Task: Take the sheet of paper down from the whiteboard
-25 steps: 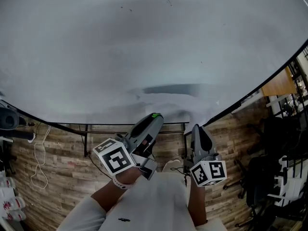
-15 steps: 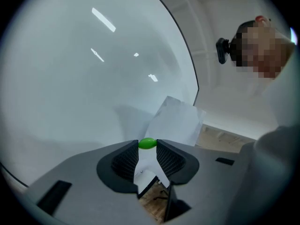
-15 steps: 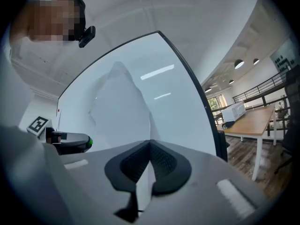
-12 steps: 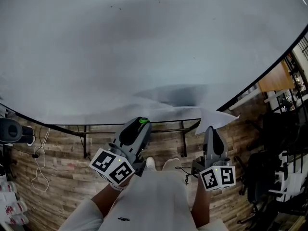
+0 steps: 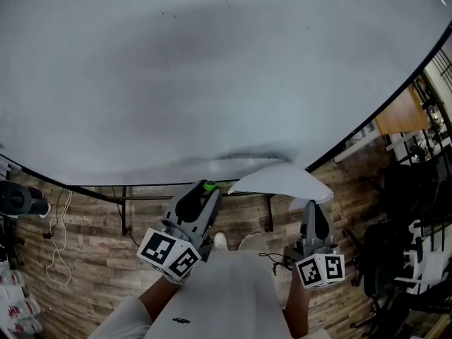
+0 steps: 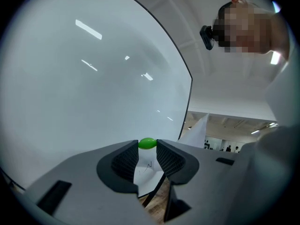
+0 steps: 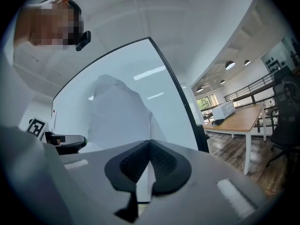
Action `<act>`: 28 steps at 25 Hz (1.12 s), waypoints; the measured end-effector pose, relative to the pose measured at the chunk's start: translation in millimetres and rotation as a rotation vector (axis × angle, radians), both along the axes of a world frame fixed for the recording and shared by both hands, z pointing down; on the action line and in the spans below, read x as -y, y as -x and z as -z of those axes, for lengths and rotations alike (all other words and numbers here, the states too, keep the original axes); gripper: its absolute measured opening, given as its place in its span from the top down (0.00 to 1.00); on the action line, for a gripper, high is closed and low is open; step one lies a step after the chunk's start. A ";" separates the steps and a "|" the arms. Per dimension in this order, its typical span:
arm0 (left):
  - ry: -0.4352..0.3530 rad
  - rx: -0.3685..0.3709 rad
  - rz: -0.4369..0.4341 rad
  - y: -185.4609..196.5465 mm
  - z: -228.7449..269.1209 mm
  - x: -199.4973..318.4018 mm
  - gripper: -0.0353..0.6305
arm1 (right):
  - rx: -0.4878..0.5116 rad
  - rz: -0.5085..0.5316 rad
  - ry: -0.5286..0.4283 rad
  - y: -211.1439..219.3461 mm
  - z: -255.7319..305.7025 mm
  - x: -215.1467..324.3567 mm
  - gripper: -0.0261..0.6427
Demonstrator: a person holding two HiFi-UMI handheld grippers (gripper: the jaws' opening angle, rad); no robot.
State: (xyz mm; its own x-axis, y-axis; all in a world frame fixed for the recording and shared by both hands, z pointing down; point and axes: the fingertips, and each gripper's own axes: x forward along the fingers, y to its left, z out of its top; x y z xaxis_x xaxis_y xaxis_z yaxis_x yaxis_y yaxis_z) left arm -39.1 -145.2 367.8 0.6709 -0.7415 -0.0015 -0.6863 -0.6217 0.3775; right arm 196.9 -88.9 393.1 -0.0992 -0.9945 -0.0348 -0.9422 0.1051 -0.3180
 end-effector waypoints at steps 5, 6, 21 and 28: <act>-0.003 0.026 0.002 0.6 -5.6 -6.4 0.76 | -0.058 -0.036 -0.025 -6.2 8.4 -9.5 0.95; -0.003 0.028 0.004 1.9 -6.4 -7.4 0.76 | -0.077 -0.039 -0.026 -5.2 9.1 -10.8 0.95; -0.012 0.031 -0.008 3.0 -6.8 -8.1 0.76 | -0.167 -0.039 -0.029 5.4 12.4 -7.8 0.95; -0.005 0.024 -0.015 3.3 -7.8 -8.6 0.76 | -0.172 -0.039 -0.036 9.8 16.3 -5.5 0.95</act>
